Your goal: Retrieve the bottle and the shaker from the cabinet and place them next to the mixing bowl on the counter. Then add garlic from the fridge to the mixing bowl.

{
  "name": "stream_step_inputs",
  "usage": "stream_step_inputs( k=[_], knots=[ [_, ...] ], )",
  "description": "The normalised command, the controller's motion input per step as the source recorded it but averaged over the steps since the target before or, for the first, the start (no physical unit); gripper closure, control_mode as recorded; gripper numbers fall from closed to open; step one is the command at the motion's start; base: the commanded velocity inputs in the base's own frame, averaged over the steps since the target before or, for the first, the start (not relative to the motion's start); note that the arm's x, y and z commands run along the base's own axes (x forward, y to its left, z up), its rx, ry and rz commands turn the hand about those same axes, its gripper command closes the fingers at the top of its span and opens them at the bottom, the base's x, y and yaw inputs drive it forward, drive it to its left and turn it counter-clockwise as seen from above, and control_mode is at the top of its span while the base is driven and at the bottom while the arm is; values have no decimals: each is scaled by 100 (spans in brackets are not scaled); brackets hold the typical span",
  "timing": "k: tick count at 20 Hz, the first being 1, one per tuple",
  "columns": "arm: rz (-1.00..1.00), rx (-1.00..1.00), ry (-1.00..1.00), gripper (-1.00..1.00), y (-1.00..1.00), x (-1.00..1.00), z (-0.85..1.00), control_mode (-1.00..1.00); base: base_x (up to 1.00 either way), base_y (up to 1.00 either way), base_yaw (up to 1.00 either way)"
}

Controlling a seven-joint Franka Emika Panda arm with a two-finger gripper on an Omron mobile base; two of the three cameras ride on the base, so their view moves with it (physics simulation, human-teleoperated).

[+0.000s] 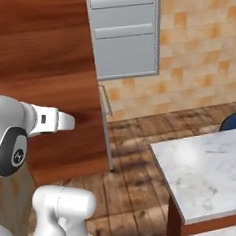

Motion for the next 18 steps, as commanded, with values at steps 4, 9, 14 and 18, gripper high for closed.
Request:
stream_step_inputs(
  k=[4, 9, 14, 18],
  knots=[
    [0, 0, 0, -100, 0, 0, 0, 100, 100, -1, -6],
    [0, 0, 0, -100, 0, 0, 0, 100, 100, 0, -8],
    [0, 0, 0, -100, 0, 0, 0, 100, 100, -15, -11],
    [0, 0, 0, -100, 0, 0, 0, 100, 100, -49, -26]
  ],
)
